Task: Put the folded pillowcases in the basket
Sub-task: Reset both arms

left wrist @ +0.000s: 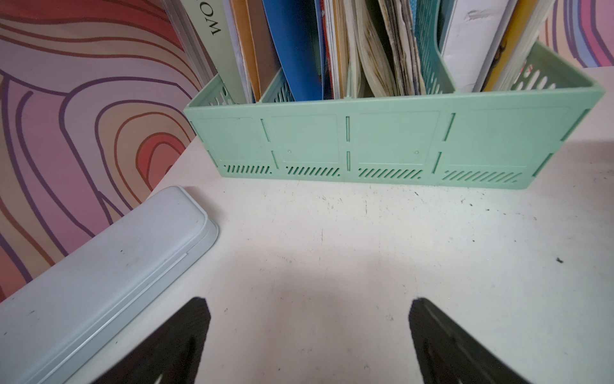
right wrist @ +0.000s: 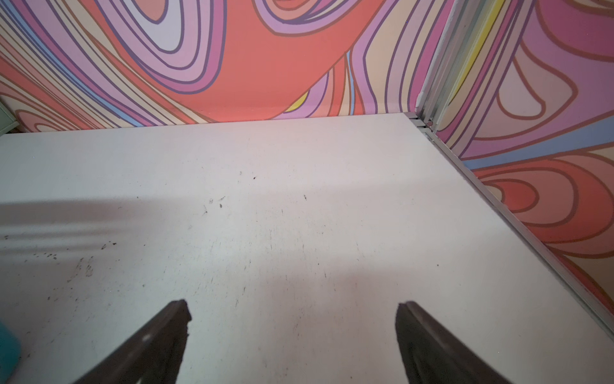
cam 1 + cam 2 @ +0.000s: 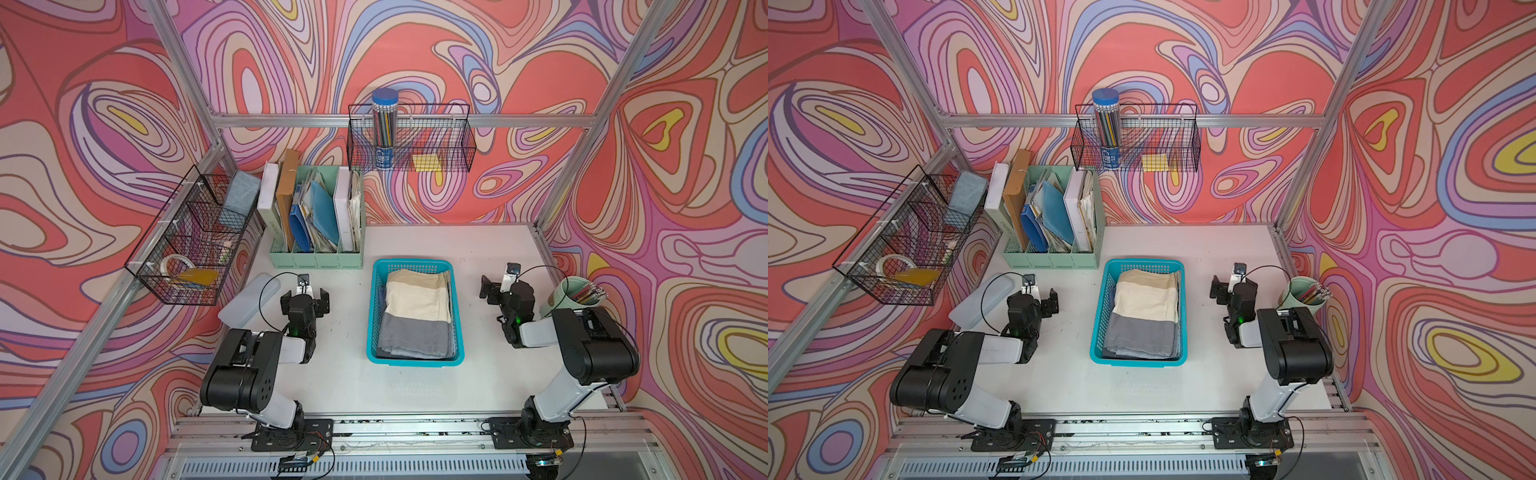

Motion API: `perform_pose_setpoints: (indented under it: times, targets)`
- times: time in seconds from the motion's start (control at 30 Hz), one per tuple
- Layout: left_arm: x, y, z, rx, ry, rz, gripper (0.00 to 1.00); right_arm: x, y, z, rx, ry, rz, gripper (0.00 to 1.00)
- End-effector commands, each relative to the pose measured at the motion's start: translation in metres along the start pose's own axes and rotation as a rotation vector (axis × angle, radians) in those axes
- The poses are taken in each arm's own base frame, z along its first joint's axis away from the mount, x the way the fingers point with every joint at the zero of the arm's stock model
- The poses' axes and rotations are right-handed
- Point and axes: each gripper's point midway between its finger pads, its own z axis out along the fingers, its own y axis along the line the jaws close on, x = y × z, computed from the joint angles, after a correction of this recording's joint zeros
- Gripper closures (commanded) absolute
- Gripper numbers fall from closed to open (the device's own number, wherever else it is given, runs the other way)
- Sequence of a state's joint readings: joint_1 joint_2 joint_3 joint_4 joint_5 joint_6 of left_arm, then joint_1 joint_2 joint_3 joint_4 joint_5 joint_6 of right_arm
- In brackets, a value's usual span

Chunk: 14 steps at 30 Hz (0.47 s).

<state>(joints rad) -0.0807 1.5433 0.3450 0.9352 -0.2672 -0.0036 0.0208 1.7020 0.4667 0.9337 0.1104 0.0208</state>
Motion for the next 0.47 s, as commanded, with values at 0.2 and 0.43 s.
perform_pose_setpoints:
  times: [0.2,0.43]
  targets:
    - [-0.0046,-0.0030,0.0021,0.015,-0.013,-0.006,0.01,-0.0059,0.0002,0.0006,-0.004,-0.017,0.011,0.02]
    - [-0.0031,-0.0037,0.0057,0.071,0.013,-0.026,0.02,-0.0058,0.0004,0.0008,-0.006,-0.015,0.013,0.02]
